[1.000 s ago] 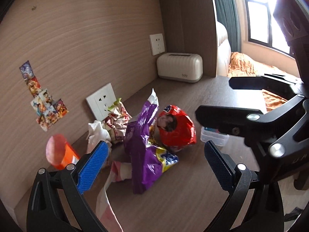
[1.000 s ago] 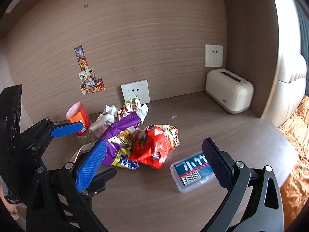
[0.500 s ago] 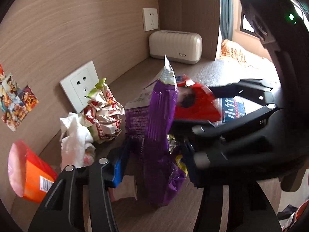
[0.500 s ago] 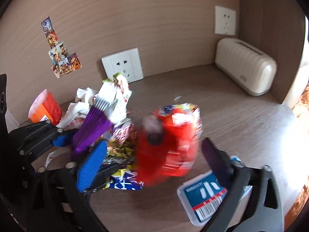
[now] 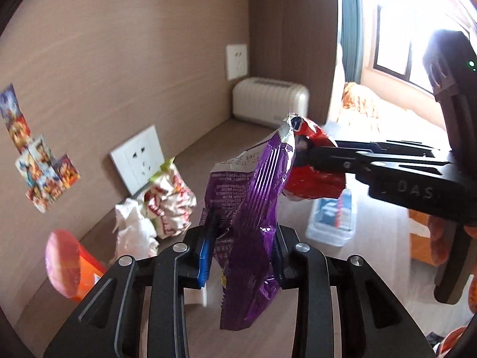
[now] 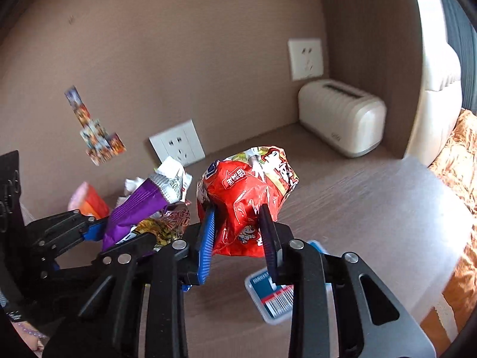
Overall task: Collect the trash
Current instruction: 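Grasp the purple wrapper with the left tool while the right tool grasps the red wrapper, then carry both wrappers over the bin and open both tools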
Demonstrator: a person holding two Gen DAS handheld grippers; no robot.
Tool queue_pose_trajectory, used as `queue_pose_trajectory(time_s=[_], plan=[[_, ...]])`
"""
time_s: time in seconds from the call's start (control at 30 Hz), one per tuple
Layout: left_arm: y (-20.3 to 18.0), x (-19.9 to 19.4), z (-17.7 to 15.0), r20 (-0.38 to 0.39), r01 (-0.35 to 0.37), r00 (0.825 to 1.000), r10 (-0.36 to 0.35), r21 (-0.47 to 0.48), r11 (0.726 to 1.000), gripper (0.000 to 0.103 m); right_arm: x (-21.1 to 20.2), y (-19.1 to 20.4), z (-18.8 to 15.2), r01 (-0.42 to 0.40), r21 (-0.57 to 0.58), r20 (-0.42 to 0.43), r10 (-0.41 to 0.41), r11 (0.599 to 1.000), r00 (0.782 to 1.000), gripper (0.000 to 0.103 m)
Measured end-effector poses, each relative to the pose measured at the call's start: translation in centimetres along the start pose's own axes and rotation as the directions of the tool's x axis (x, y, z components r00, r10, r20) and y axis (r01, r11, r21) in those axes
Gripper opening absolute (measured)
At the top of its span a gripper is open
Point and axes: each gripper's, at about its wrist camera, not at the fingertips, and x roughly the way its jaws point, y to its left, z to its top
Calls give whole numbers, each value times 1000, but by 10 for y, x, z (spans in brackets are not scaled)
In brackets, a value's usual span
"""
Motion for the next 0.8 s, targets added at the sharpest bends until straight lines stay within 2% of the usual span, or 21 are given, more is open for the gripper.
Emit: queue_pose_trajectory(time_s=[0.23, 0.5, 0.73, 0.8], plan=[[-54, -31, 5, 34, 48, 998, -51, 66, 997, 31, -64, -21, -20, 52, 16, 40, -53, 999, 998, 29], [-135, -46, -4, 10, 139, 990, -142, 130, 982, 31, -150, -72, -80, 172, 120, 15, -175, 978, 984, 27], [-219, -41, -31, -70, 244, 970, -235, 206, 948, 31, -210, -116, -146, 269, 237, -41, -267, 934, 963, 27], [-244, -35, -44, -108, 289, 957, -271, 221, 931, 31, -222, -127, -167, 290, 273, -64, -283, 917, 957, 26]])
